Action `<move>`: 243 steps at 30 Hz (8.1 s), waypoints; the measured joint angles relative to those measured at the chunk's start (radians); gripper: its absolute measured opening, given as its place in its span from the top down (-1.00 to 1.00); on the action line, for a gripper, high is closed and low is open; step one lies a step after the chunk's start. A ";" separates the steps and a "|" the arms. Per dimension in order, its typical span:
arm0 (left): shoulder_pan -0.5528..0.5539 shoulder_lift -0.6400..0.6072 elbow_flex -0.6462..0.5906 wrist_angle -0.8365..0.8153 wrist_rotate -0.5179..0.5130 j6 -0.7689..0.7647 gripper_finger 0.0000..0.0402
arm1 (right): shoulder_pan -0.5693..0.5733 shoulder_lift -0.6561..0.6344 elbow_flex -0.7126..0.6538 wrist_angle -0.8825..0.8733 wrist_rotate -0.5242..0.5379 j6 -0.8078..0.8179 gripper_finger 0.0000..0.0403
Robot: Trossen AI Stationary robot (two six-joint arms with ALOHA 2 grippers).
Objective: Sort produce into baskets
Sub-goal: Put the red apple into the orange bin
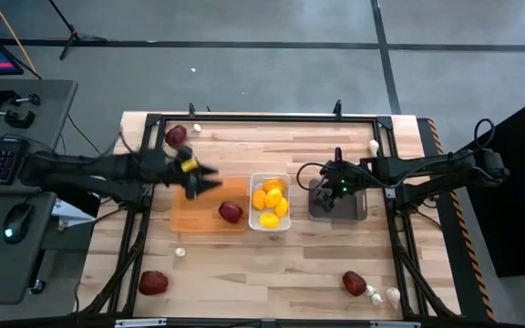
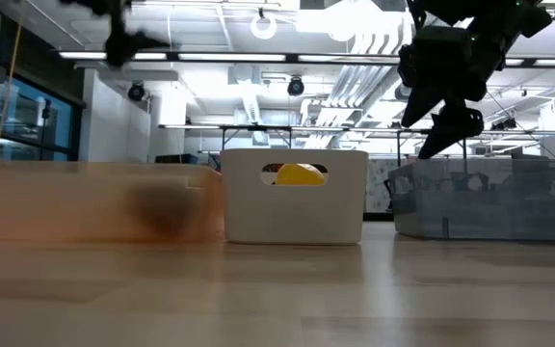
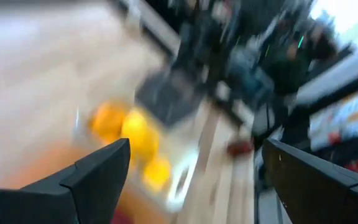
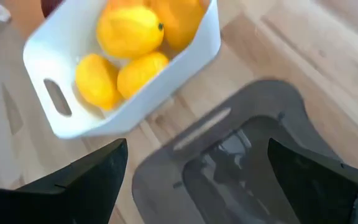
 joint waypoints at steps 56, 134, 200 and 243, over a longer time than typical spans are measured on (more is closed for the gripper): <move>0.953 1.028 0.387 -0.694 -0.232 0.228 -0.75 | -0.116 0.000 0.000 0.151 0.014 -0.060 -0.88; -0.282 0.391 0.313 -0.926 0.166 -0.341 -0.96 | -0.117 0.001 0.000 0.248 0.159 0.000 -0.88; -0.984 0.993 0.305 -0.717 0.505 -0.146 -0.96 | 0.512 0.287 0.000 0.617 0.454 0.582 -0.88; -0.348 0.359 0.067 -0.354 -0.216 -0.163 -0.63 | 0.543 0.275 0.000 0.781 0.529 0.433 -0.88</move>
